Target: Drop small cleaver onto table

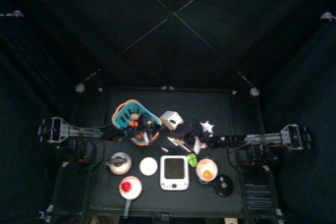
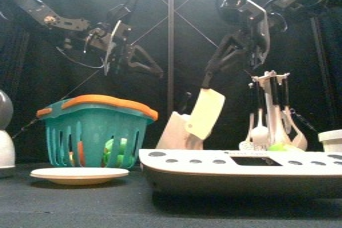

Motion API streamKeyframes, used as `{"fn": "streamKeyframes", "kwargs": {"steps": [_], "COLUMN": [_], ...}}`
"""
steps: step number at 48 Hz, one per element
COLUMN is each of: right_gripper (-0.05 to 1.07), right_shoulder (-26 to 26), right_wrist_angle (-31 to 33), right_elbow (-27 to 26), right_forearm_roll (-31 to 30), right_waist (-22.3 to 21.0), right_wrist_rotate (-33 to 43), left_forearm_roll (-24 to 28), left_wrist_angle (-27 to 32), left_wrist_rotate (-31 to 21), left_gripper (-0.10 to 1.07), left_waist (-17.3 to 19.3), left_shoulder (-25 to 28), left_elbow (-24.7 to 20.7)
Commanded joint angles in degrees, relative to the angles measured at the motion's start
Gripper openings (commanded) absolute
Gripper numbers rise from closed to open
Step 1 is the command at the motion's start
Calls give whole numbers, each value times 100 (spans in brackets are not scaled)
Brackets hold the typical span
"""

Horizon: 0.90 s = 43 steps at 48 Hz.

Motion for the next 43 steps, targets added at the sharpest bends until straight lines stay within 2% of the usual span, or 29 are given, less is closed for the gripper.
{"fn": "streamKeyframes", "kwargs": {"steps": [1,6,13,17,27,35,43], "right_gripper": [40,45,73,81,81,81,81], "right_shoulder": [220,615,694,642,466,26,-272], "right_wrist_angle": [-18,18,53,141,457,765,791], "right_elbow": [-325,-615,-677,-562,-483,-316,-352], "right_forearm_roll": [-79,-70,-97,-88,-97,18,-308], "right_waist": [-26,-35,-44,-44,-44,-9,-79], "right_wrist_rotate": [9,9,-9,0,-44,-26,-26], "left_forearm_roll": [18,-9,-18,-18,-18,-18,-97], "left_wrist_angle": [-53,-220,-246,-246,-246,-246,-246], "left_wrist_rotate": [0,-18,-18,-18,-26,-35,-44], "left_gripper": [35,35,35,35,35,35,35], "left_waist": [-26,-35,-44,-53,-44,-53,-70], "left_shoulder": [-404,-817,-896,-879,-861,-861,-853], "left_elbow": [158,519,598,598,615,615,598]}}
